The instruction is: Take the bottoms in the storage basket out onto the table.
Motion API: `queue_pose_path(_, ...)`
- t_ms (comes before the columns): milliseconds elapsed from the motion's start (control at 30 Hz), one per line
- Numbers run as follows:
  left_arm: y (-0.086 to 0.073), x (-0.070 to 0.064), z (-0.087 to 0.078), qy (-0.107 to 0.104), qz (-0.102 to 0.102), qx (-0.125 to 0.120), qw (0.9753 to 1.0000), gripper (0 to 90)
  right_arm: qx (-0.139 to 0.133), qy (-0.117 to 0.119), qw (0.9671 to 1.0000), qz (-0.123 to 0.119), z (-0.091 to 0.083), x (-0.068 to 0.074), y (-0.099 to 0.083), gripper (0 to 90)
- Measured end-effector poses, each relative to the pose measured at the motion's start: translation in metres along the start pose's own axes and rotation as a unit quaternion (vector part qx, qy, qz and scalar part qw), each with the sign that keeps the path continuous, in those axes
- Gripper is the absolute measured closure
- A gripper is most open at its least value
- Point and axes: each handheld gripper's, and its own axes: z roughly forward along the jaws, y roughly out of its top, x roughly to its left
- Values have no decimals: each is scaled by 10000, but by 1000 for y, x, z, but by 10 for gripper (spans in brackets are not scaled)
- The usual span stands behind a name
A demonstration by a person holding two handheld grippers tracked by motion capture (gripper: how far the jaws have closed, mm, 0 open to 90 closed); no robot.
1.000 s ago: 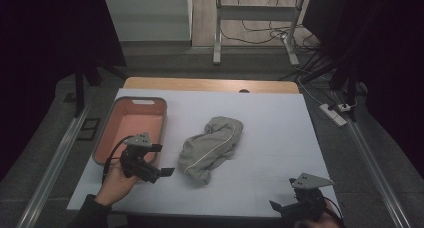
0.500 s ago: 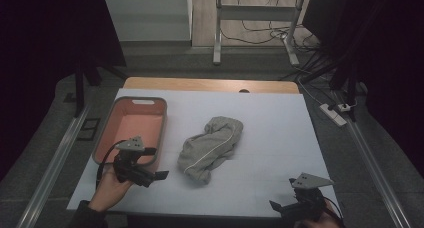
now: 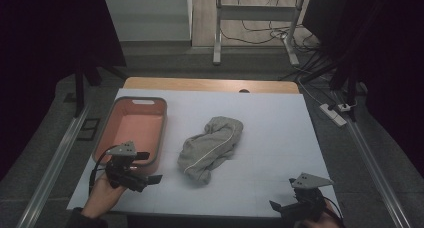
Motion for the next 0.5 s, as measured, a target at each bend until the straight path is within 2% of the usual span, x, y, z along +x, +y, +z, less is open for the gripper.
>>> queue_pose_path(200,-7,0,-5,24,-48,7,10000,0,7,-4,10000,-19,0,0,0,2)
queue_pose_path(500,-20,1,-16,110,-170,-217,9996,0,25,-13,10000,-25,1,0,0,2)
